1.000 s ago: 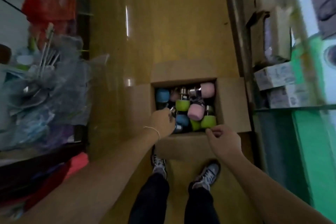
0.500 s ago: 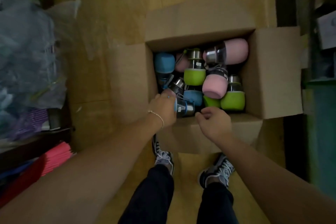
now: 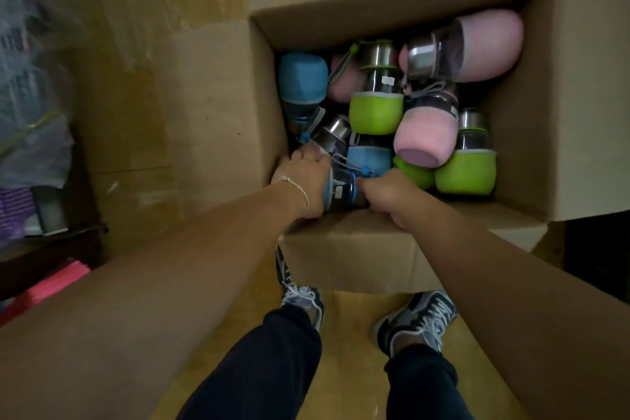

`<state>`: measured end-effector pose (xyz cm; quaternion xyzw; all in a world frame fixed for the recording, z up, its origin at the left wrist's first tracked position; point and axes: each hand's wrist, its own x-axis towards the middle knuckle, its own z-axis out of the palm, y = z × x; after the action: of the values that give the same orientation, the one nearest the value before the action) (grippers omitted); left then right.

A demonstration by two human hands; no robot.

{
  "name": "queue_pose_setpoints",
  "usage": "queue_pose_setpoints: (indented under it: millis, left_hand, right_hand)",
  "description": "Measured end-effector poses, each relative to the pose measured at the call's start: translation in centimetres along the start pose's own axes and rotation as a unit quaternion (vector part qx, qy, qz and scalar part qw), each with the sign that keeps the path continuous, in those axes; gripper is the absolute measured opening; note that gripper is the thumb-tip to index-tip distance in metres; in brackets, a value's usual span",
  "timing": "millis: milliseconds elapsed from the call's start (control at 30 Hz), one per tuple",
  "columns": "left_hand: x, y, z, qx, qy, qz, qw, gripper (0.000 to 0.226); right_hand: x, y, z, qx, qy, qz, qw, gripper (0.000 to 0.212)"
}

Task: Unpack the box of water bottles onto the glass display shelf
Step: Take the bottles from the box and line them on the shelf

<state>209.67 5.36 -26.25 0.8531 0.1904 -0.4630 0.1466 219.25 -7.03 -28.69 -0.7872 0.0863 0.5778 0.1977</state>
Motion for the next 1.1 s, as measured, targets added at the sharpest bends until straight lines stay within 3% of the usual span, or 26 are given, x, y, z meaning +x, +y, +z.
queue_pose_setpoints:
  millis: [167, 433, 567, 867, 1000, 1100]
  left_hand:
    - [0.2, 0.1, -0.4, -0.001, 0.011, 0.016, 1.000, 0.096]
    - [-3.7, 0.7, -3.0, -0.015, 0.044, 0.010, 0.999, 0.106]
    - [-6.7, 2.1, -5.3, -0.024, 0.050, 0.017, 0.998, 0.106]
    - [-19.6, 7.7, -14.8, -0.063, 0.101, 0.036, 0.992, 0.093]
    - [-28.3, 10.4, -21.8, -0.079, 0.141, 0.033, 0.986, 0.095]
    - [-34.8, 12.5, -27.6, -0.085, 0.187, 0.041, 0.978, 0.091]
  right_hand:
    - [0.4, -0.1, 0.7, 0.029, -0.001, 0.018, 0.999, 0.024]
    - [-3.0, -0.5, -1.3, 0.049, 0.024, -0.001, 0.999, 0.039]
    - [-6.1, 0.0, -3.5, 0.054, 0.038, -0.032, 0.997, 0.029]
    - [-22.2, -2.0, -13.0, 0.096, 0.062, -0.078, 0.990, 0.011]
    - [-32.6, -4.3, -17.8, 0.122, 0.103, -0.101, 0.982, 0.041]
    - [-40.3, -6.6, -21.9, 0.149, 0.142, -0.135, 0.969, 0.046]
